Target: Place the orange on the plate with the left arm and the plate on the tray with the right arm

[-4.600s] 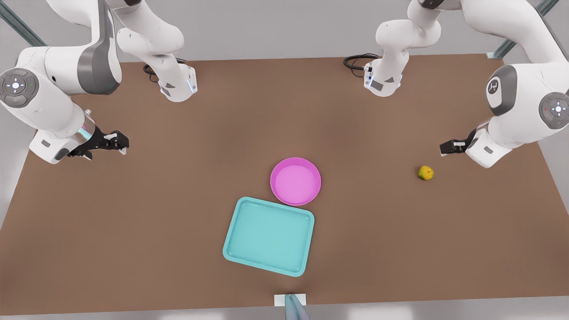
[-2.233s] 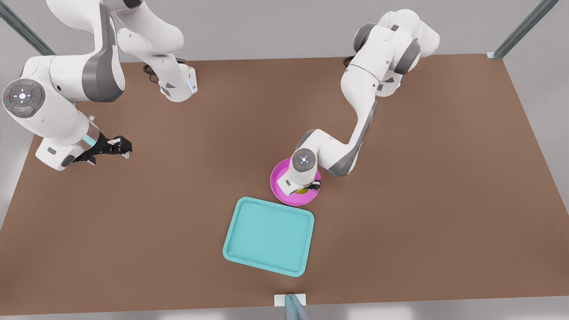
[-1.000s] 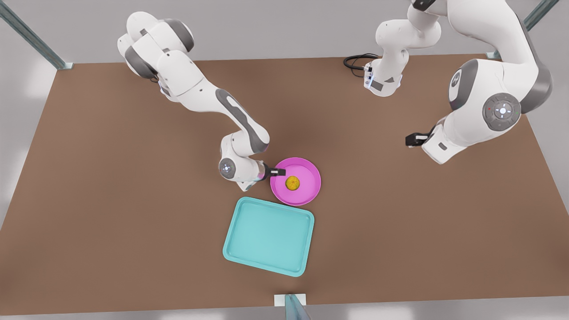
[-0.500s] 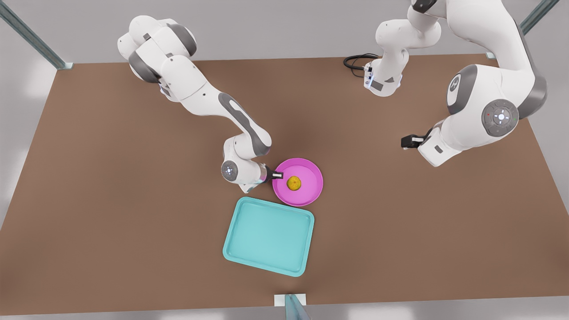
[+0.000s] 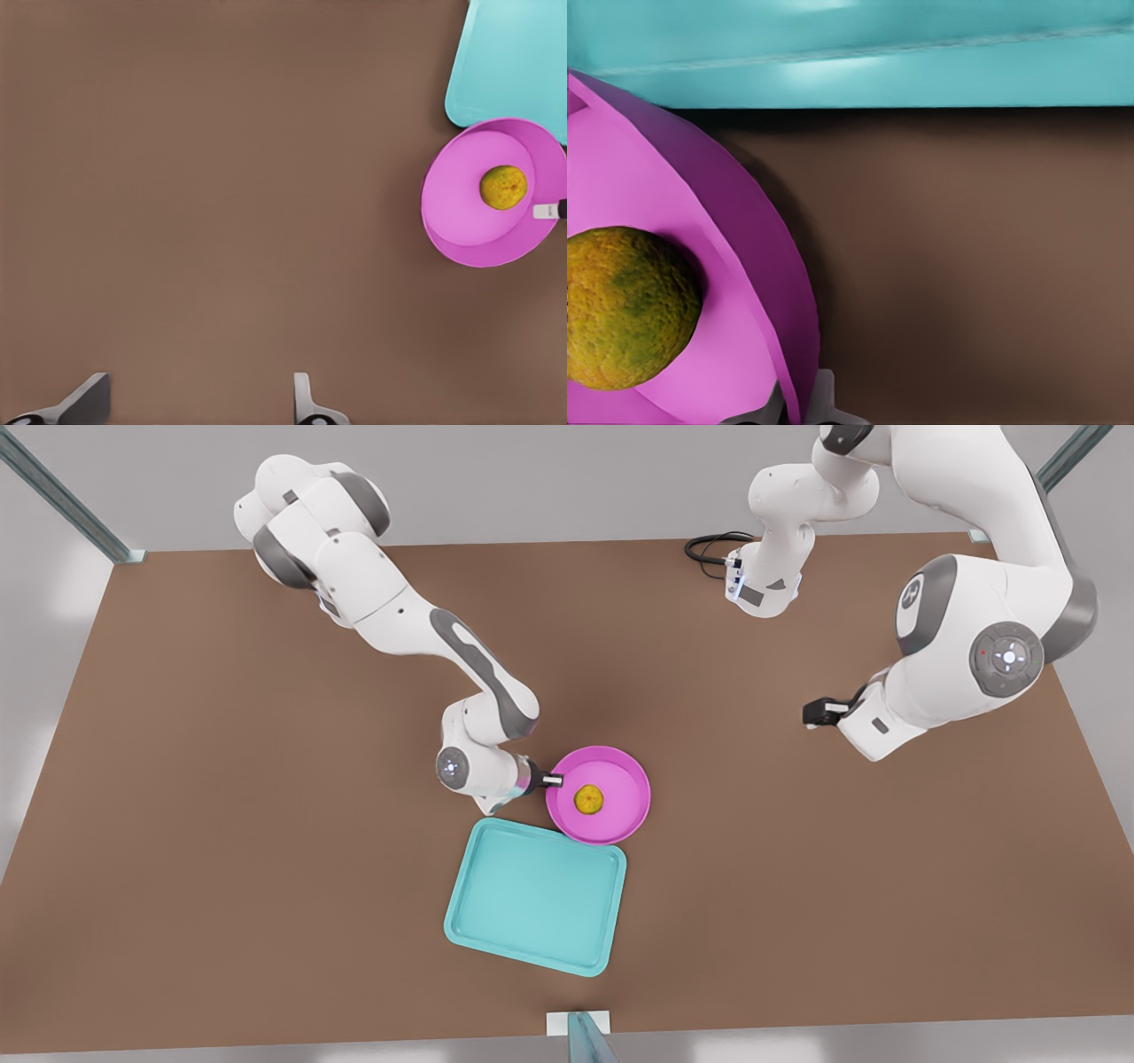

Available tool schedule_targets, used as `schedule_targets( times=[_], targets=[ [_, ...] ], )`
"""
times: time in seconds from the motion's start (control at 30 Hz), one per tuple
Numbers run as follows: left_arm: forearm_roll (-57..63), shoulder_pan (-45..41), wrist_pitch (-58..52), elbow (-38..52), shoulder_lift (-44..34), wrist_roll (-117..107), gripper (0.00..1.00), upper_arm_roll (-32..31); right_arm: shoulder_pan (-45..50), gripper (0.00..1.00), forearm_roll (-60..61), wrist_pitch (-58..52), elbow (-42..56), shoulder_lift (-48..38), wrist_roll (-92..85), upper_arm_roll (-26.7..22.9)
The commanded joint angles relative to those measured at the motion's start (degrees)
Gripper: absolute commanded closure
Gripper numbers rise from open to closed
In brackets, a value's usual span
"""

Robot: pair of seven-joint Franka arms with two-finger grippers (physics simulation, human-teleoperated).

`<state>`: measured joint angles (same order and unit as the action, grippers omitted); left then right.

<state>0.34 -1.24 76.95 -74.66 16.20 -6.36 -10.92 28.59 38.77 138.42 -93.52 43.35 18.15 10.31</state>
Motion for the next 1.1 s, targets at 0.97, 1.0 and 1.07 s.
schedule_targets(
  times=[0.97, 1.0, 1.07],
  targets=[
    [0.3, 0.0, 0.0, 1.7, 0.1, 0.5, 0.0, 0.0, -13.1, 0.0, -0.4, 0.6, 9.3, 3.5, -1.4, -2.6],
    [0.3, 0.0, 0.0, 1.7, 0.1, 0.5, 0.0, 0.0, -12.9, 0.0, -0.3, 0.6, 9.2, 3.2, -1.2, -2.6],
    [0.3, -0.1, 0.0, 1.7, 0.1, 0.4, 0.0, 0.0, -12.6, 0.0, -0.3, 0.5, 8.8, 2.1, -0.7, -2.6]
  ],
)
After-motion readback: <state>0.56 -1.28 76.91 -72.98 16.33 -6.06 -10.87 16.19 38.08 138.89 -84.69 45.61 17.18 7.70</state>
